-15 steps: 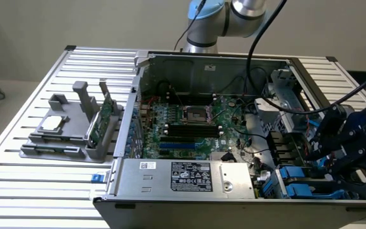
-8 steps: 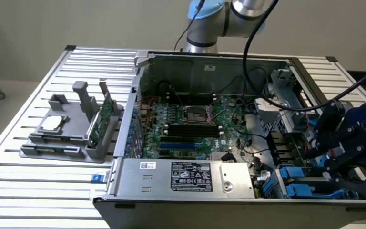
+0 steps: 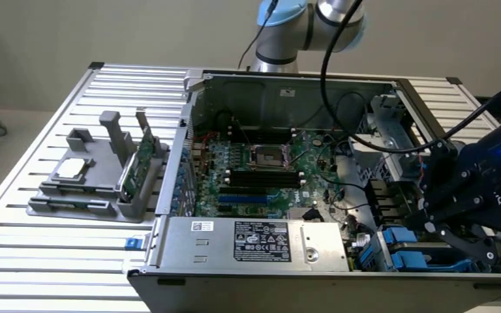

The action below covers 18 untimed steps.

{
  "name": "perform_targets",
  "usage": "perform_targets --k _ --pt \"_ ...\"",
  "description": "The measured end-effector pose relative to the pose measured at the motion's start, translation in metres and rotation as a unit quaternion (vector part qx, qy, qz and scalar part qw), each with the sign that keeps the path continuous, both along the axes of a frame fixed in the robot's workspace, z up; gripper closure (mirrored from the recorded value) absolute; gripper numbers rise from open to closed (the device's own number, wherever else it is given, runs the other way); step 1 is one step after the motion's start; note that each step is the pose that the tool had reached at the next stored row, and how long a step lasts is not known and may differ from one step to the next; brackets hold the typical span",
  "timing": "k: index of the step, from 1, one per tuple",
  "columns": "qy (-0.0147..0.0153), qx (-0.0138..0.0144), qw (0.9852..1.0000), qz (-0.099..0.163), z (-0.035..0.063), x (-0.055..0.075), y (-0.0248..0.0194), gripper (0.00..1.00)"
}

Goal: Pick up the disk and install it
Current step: 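Insert the first disk wire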

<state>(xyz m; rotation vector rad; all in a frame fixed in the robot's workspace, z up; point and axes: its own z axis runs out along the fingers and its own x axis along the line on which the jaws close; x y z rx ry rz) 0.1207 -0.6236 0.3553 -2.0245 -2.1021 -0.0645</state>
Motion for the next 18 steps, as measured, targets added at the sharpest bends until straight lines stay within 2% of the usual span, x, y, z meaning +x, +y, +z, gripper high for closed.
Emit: perform_targets --k 9,18 --pt "-0.0001 0.0 1.0 0.0 0.0038 -0.037 0.0007 0.89" --pt "-0.0004 0.0001 1.0 0.0 0.0038 -0.038 0.001 0.89"
